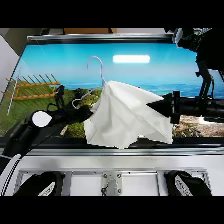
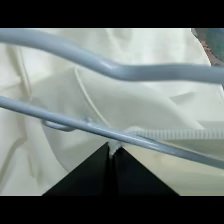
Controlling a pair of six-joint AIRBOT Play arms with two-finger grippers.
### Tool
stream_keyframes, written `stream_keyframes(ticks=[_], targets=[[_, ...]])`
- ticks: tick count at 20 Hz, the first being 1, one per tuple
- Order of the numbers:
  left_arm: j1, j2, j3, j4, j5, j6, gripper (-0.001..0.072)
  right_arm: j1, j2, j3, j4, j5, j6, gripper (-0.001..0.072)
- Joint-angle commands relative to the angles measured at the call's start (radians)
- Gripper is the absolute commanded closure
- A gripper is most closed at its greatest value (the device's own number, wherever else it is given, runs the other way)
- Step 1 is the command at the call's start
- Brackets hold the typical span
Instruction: Fold the clothes and pants, and hang the long-sleeved shirts on hangers.
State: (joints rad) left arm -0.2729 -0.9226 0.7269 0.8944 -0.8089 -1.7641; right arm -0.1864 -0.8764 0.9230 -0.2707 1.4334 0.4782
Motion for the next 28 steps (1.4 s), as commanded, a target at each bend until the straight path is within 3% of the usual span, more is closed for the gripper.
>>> stream_keyframes(ticks=[1, 6, 12, 19, 21, 22, 23, 24, 28], targets=[[0.077, 0.051, 0.001, 0.004, -0.100, 0.049, 0.0689, 0.002, 0.049, 0.001, 0.123, -0.037, 0.086, 0.0687], [0.069, 0.052, 0.002, -0.008, -0.079, 0.056, 0.0688, 0.003, 0.093, 0.001, 0.176, -0.064, 0.143, 0.0688], [0.068, 0.052, 0.085, -0.005, -0.087, 0.071, 0.0688, 0.049, 0.092, 0.000, 0.046, -0.046, 0.172, 0.0688], [0.005, 0.052, 0.089, 0.003, -0.085, 0.079, 0.0688, 0.172, 0.092, 0.000, 0.047, -0.204, 0.158, 0.0688], [0.001, 0.052, 0.089, 0.008, -0.095, 0.115, 0.0687, 0.175, 0.092, 0.000, 0.046, -0.216, 0.158, 0.0688], [0.001, 0.053, 0.089, 0.017, -0.103, 0.115, 0.0573, 0.175, 0.092, 0.000, 0.046, -0.217, 0.158, 0.0688], [0.001, 0.053, 0.089, 0.029, -0.111, 0.115, 0.0272, 0.175, 0.092, 0.000, 0.046, -0.218, 0.158, 0.0688], [0.003, 0.053, 0.089, 0.030, -0.116, 0.114, 0.0131, 0.175, 0.092, 0.000, 0.046, -0.218, 0.158, 0.0688], [0.054, 0.053, 0.089, 0.030, -0.166, 0.114, 0.0159, 0.175, 0.092, 0.000, 0.045, -0.218, 0.158, 0.0688]])
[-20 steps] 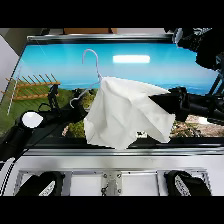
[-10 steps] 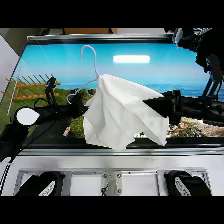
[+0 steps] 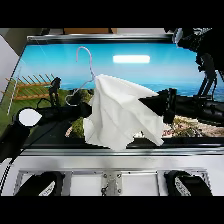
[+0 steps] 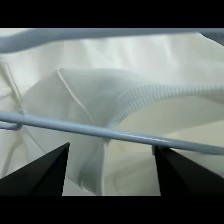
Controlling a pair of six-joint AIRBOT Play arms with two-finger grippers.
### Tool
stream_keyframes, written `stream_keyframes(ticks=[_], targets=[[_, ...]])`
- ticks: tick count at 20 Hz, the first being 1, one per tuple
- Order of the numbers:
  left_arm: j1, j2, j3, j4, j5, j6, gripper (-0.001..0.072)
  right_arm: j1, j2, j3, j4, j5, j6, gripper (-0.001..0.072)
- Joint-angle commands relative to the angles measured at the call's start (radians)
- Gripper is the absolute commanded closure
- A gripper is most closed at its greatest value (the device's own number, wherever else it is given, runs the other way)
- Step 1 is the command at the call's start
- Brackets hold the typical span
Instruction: Fold the clothes and pants, and hang the long-sleeved shirts on hangers.
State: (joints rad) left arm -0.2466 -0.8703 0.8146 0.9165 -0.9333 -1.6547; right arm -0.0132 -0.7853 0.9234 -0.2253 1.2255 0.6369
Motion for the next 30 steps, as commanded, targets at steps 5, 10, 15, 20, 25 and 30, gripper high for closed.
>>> stream_keyframes(ticks=[5, 10, 15, 20, 25, 30], targets=[[0.028, 0.000, 0.000, 0.005, -0.101, 0.005, 0.0159, 0.002, -0.004, 0.000, 0.000, -0.010, -0.001, 0.0688], [-0.045, -0.063, 0.000, 0.008, -0.078, -0.014, 0.0160, 0.002, -0.004, 0.000, 0.000, -0.014, -0.001, 0.0688], [-0.017, -0.133, 0.000, 0.009, -0.069, -0.024, 0.0688, 0.002, -0.002, 0.000, 0.012, -0.026, -0.001, 0.0688], [0.110, -0.066, 0.000, 0.024, -0.095, -0.018, 0.0688, 0.002, 0.021, 0.000, 0.141, -0.095, -0.024, 0.0688], [0.119, -0.013, 0.001, 0.021, -0.083, -0.019, 0.0688, 0.002, 0.020, 0.000, 0.220, -0.093, -0.023, 0.0688], [0.128, 0.006, 0.001, 0.011, -0.056, -0.017, 0.0689, 0.002, 0.020, 0.000, 0.286, -0.082, -0.023, 0.0688]])
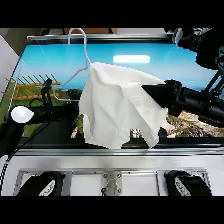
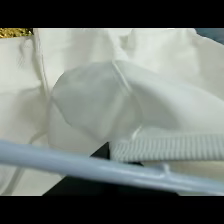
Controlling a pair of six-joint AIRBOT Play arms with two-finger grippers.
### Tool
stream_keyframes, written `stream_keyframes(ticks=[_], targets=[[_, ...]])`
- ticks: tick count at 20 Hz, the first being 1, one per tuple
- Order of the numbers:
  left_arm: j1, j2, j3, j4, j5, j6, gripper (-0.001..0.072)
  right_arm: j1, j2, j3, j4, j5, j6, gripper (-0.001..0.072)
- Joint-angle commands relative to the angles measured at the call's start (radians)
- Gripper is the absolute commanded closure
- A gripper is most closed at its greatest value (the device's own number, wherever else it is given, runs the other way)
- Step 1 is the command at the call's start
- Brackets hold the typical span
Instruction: Fold the clothes and pants, and hang the long-sleeved shirts on hangers.
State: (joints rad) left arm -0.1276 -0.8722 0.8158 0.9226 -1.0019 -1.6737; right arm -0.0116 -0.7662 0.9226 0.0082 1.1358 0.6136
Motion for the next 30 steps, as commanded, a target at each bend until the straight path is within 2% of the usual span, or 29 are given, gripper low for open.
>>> stream_keyframes(ticks=[1, 6, 11, 15, 21, 30], targets=[[0.025, -0.001, 0.000, 0.004, 0.004, 0.002, 0.0688, 0.001, 0.001, 0.001, 0.053, 0.025, 0.001, 0.0688], [0.144, -0.035, 0.000, -0.001, -0.042, 0.021, 0.0688, 0.000, 0.001, 0.001, 0.032, 0.047, 0.005, 0.0688], [0.195, -0.035, 0.000, 0.001, -0.046, 0.044, 0.0688, 0.001, 0.001, 0.001, -0.008, 0.064, 0.027, 0.0688], [0.182, -0.035, 0.000, -0.011, -0.046, 0.045, 0.0688, 0.001, 0.001, 0.001, -0.008, 0.075, 0.030, 0.0688], [0.055, -0.035, 0.084, -0.005, -0.034, 0.045, 0.0689, 0.001, 0.001, 0.001, 0.005, 0.002, 0.031, 0.0688], [0.051, -0.038, 0.147, 0.054, -0.049, 0.035, 0.0688, 0.001, 0.001, 0.001, 0.066, -0.036, 0.032, 0.0688]])
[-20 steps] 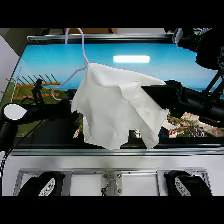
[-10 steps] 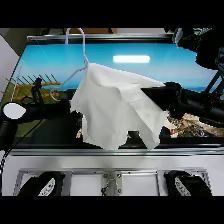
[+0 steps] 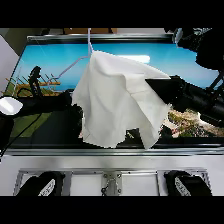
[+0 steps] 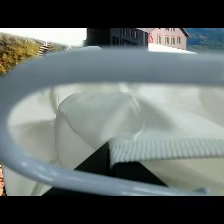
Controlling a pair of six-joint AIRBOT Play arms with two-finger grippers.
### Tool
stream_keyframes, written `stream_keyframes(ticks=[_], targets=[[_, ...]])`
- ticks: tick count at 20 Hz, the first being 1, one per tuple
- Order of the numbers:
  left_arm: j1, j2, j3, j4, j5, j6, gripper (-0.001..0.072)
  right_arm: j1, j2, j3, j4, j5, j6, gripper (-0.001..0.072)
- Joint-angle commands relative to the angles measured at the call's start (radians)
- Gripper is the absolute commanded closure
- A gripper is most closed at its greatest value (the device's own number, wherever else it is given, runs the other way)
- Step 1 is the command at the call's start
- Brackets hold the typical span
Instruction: Fold the clothes and pants, and hang the long-sleeved shirts on hangers.
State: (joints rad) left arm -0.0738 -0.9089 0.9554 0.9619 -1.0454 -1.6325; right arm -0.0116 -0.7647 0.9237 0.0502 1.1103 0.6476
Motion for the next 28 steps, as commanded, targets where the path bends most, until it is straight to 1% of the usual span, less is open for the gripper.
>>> stream_keyframes(ticks=[1, 6, 10, 14, 16, 20, 24, 28], targets=[[0.000, -0.006, 0.008, 0.016, -0.003, -0.005, 0.0688, 0.001, -0.001, 0.000, 0.018, -0.010, 0.010, 0.0688], [0.098, -0.074, 0.008, 0.013, -0.061, 0.003, 0.0688, 0.001, 0.002, 0.000, -0.042, 0.019, 0.035, 0.0688], [0.118, -0.094, 0.008, 0.015, -0.058, 0.021, 0.0689, 0.001, 0.002, 0.000, -0.114, 0.019, 0.050, 0.0688], [0.118, -0.094, 0.008, 0.018, -0.050, 0.022, 0.0688, 0.001, 0.002, 0.000, -0.126, 0.021, 0.058, 0.0688], [0.120, -0.094, 0.008, 0.052, -0.045, 0.021, 0.0689, 0.000, 0.002, 0.000, -0.131, 0.027, 0.057, 0.0688], [0.187, -0.094, 0.010, 0.065, -0.060, 0.021, 0.0688, 0.000, 0.004, 0.000, -0.195, 0.080, 0.055, 0.0688], [0.227, -0.095, 0.048, 0.068, -0.094, 0.056, 0.0688, -0.002, 0.004, 0.000, -0.235, 0.104, 0.017, 0.0688], [0.227, -0.095, 0.085, 0.107, -0.103, 0.058, 0.0688, -0.002, 0.004, 0.000, -0.235, 0.145, -0.023, 0.0688]])
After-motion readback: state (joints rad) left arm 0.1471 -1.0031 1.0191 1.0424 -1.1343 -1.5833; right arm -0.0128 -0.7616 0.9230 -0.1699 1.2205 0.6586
